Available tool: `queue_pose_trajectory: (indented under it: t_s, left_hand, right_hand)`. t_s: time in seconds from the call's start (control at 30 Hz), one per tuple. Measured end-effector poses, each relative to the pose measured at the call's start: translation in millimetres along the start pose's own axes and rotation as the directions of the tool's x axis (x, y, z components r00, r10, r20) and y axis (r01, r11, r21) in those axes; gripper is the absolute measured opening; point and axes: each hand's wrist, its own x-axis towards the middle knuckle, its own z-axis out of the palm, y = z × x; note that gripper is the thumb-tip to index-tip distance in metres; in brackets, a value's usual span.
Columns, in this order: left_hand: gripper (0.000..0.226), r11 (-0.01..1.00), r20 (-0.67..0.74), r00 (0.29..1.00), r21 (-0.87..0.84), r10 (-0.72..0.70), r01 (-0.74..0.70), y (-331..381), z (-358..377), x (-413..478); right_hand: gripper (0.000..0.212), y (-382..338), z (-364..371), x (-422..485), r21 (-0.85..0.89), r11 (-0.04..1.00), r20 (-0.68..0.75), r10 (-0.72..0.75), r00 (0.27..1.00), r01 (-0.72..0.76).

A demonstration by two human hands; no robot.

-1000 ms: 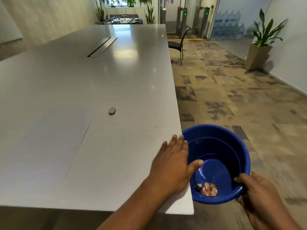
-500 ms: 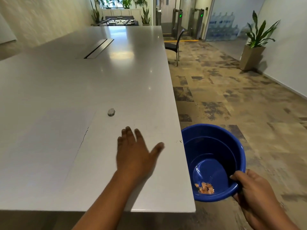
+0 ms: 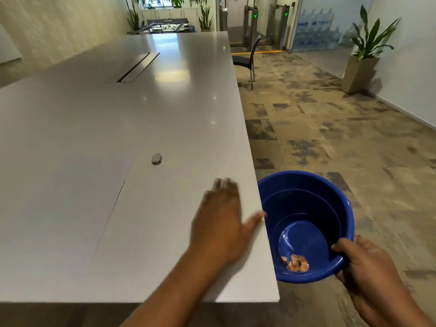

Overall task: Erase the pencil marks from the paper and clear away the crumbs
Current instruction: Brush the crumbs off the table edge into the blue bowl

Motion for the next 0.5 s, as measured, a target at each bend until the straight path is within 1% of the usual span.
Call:
queue_pose_trajectory:
  t_s: [0.03, 0.1, 0.13, 0.2, 0.23, 0.27, 0.3, 0.33, 0.37, 0.4, 0.43, 0.5]
  left_hand:
    - [0.09, 0.995, -0.031, 0.996, 0.047, -0.09, 0.091, -19.7, -4.1, 6.2]
    - [0.094, 0.954, -0.068, 0.961, 0.122, -0.267, 0.274, -53.3, -7.9, 17.7]
    - [0.096, 0.934, -0.061, 0.944, 0.133, -0.325, 0.331, -63.6, -8.3, 22.6]
    - [0.101, 0.922, 0.007, 0.929, 0.126, -0.37, 0.366, -68.1, -3.0, 32.7]
    - [0.104, 0.93, 0.026, 0.935, 0.119, -0.353, 0.348, -62.5, 1.4, 36.6]
    - [0.105, 0.949, 0.033, 0.953, 0.109, -0.301, 0.296, -53.2, 5.5, 38.1]
    - [0.103, 0.974, 0.041, 0.976, 0.09, -0.214, 0.209, -40.8, 9.0, 36.3]
    - [0.099, 0.994, 0.065, 0.993, 0.058, -0.098, 0.094, -26.7, 10.9, 29.8]
    - [0.093, 1.0, 0.102, 0.994, 0.007, 0.028, -0.029, -13.0, 10.0, 19.5]
    - [0.086, 0.988, 0.143, 0.98, -0.073, 0.142, -0.133, -0.6, 6.1, 7.7]
    - [0.078, 0.967, 0.183, 0.957, -0.161, 0.226, -0.198, 7.9, 0.4, -4.8]
    - [0.066, 0.924, 0.232, 0.921, -0.296, 0.314, -0.24, 12.7, -10.7, -29.0]
  right_hand:
    - [0.008, -0.4, -0.1, -0.8, 0.004, 1.0, 0.005, 0.002, 1.0, -0.002]
    - [0.009, -0.8, -0.3, -2.1, 0.004, 1.0, 0.014, -0.002, 1.0, 0.002]
    - [0.009, -0.8, -0.2, -3.1, -0.003, 1.0, 0.017, -0.005, 1.0, 0.005]
    - [0.012, -0.6, 0.6, -4.4, -0.025, 1.0, 0.016, -0.006, 1.0, 0.006]
    - [0.014, 0.0, 0.6, -4.1, -0.037, 0.999, 0.013, -0.007, 1.0, 0.008]
    - [0.016, 0.0, 1.1, -4.2, -0.046, 0.999, 0.012, -0.009, 1.0, 0.009]
    - [0.016, 0.0, 1.2, -4.4, -0.053, 0.999, 0.011, -0.011, 1.0, 0.011]
    - [0.015, -0.1, 1.8, -4.5, -0.055, 0.998, 0.011, -0.014, 1.0, 0.015]
    - [0.014, 0.5, 1.8, -3.6, -0.059, 0.998, 0.008, -0.021, 1.0, 0.021]
    - [0.014, 0.8, 1.8, -2.8, -0.059, 0.998, 0.007, -0.028, 1.0, 0.028]
    - [0.015, 1.1, 1.6, -1.8, -0.058, 0.998, 0.008, -0.034, 0.999, 0.034]
    - [0.015, 1.5, 0.9, -0.7, -0.053, 0.997, 0.014, -0.046, 0.999, 0.047]
